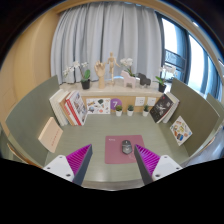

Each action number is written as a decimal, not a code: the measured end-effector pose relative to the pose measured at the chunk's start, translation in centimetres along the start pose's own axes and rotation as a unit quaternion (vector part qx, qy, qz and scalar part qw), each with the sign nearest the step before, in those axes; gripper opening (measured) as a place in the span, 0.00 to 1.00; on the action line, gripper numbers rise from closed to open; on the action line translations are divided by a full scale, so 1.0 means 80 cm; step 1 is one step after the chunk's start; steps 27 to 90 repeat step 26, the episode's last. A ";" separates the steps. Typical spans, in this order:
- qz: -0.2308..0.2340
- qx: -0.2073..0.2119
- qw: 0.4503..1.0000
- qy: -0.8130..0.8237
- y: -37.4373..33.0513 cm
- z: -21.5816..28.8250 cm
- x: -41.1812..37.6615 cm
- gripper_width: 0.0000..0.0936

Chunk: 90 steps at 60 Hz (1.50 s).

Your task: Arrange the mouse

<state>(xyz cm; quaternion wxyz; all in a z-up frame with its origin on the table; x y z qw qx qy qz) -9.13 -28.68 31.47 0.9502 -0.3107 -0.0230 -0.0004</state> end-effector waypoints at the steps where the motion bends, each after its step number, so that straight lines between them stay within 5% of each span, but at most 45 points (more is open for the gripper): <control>1: -0.002 0.001 1.000 0.000 -0.005 -0.002 -0.003 0.91; 26: 0.010 0.026 1.000 -0.008 -0.075 -0.008 -0.026 0.91; 90: 0.010 0.026 1.000 -0.008 -0.075 -0.008 -0.026 0.91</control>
Point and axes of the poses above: the point between the fingertips, and its own axes, seen from behind it with the camera up: x to the right, z up, y forward, the way the camera looks, the point moved 3 cm from there along -y, backward, against the way the camera looks, and after that the axes turned 3 degrees about -y, right-handed, at the moved point
